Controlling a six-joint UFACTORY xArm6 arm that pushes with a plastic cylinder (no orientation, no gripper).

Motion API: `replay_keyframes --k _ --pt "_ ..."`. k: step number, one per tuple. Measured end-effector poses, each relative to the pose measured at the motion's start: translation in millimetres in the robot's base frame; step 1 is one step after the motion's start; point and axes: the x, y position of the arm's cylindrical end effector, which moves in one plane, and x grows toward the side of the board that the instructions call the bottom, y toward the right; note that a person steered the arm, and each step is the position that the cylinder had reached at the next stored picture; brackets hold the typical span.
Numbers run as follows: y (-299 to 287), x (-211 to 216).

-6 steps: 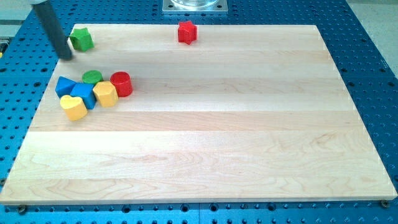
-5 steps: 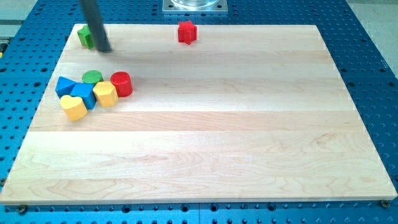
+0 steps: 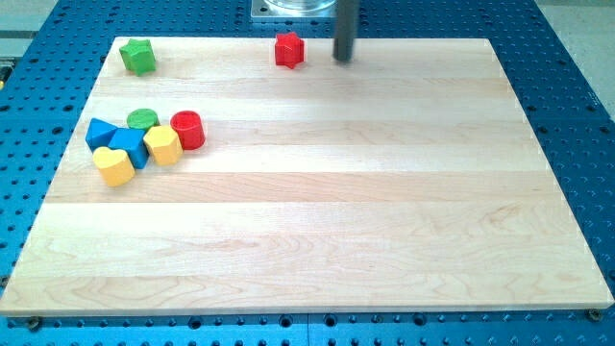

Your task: Drag the red star into the bottom right side of the green star

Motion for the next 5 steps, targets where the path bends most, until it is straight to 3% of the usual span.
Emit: replay_keyframes --k 1,2,5 --pt "-125 0" --pt "-177 20" --pt "-213 43"
